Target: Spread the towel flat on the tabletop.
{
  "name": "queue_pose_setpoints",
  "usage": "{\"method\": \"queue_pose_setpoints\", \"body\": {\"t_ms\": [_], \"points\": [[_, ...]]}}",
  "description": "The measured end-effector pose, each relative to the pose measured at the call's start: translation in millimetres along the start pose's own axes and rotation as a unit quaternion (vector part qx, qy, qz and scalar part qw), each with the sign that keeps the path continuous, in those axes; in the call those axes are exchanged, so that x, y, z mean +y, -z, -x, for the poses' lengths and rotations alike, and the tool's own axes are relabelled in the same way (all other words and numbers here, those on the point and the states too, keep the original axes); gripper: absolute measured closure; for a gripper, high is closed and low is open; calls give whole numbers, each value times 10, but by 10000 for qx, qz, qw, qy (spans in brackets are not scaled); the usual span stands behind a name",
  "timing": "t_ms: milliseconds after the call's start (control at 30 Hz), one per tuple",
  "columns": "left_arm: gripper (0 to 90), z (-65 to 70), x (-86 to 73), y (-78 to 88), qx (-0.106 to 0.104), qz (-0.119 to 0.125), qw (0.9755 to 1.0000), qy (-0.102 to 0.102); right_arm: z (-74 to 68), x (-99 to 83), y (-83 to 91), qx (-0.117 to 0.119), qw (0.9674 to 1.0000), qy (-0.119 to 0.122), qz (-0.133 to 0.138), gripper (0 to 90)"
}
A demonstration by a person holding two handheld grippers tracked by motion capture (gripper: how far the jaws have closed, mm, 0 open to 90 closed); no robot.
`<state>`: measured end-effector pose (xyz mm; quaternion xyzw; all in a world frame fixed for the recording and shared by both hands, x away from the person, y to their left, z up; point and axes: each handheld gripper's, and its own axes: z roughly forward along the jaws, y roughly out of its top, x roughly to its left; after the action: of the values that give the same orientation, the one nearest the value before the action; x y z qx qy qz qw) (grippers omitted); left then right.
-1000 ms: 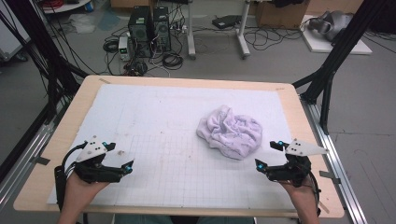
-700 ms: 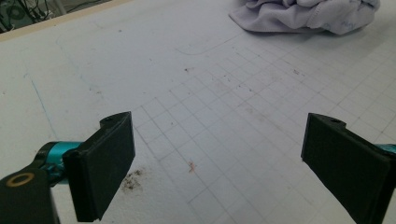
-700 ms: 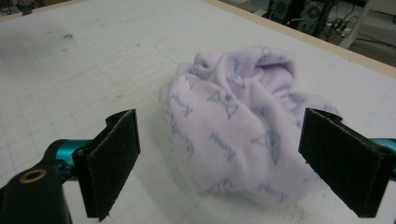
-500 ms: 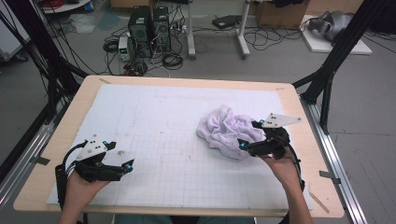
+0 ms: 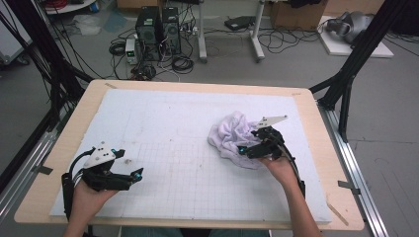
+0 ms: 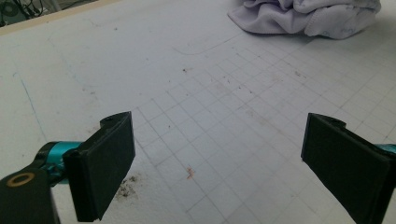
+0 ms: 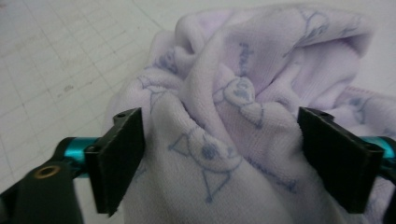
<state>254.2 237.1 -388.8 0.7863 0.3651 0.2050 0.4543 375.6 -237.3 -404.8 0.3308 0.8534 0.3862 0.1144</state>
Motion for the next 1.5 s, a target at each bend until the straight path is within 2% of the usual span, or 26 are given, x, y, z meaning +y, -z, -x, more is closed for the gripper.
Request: {"method": "queue_pose_setpoints", "body": {"t_ms": [100,133,200,267,367,400,433,500,633,767,867,1067,1200,1233,1267,1300,1367,1467,1500], "points": [[102,6,1,-9,-18,2,10000,3,-14,-17,-54,-16,9999,70,-157,218],[103,10,2,-15,-20,-1,10000,-5,-35,-49,-132,16,9996,37,-269,257],[103,21,6,-30,-38,-1,10000,-23,-47,-56,-156,-8,9996,71,-273,281],[103,32,7,-46,-42,-17,10000,-38,-63,-48,-167,-21,9996,109,-274,362],[103,44,14,-65,-65,-24,10000,-57,-61,-44,-164,77,9995,128,-282,484],[104,45,18,-66,-64,-24,10000,-57,-47,-40,-137,134,9995,143,-257,568],[104,47,20,-68,-69,-16,10000,-49,-47,-40,-137,134,9995,143,-257,568],[105,45,24,-70,-74,-24,10000,-45,-52,-18,-90,197,9995,199,-173,630],[105,26,32,-70,-61,-40,10000,-49,-115,78,-6,288,9993,246,-50,653],[105,25,56,-67,-56,-25,10000,-49,-271,260,119,440,9981,394,193,654],[105,37,82,-53,-46,4,10000,-62,-470,390,211,610,9958,588,332,654],[105,49,111,-40,-55,52,9999,-90,-976,556,299,1249,9867,844,615,653],[106,45,117,-27,-50,92,9999,-77,-1309,523,185,1542,9818,958,552,627],[106,43,118,-28,-54,99,9999,-65,-1309,523,185,1542,9818,958,552,627],[108,40,118,-31,-55,104,9999,-61,-1435,448,49,1578,9813,1061,306,549],[108,39,119,-39,-79,111,9999,-47,-1435,448,49,1578,9813,1061,306,549],[113,41,125,-64,-115,94,9999,-63,-1495,338,-100,1645,9808,1049,2,366],[118,67,150,-123,-173,79,9998,-95,-1462,313,-72,1763,9794,984,96,315],[124,78,165,-149,-212,79,9997,-89,-1444,310,-24,1720,9803,957,176,297]]}}
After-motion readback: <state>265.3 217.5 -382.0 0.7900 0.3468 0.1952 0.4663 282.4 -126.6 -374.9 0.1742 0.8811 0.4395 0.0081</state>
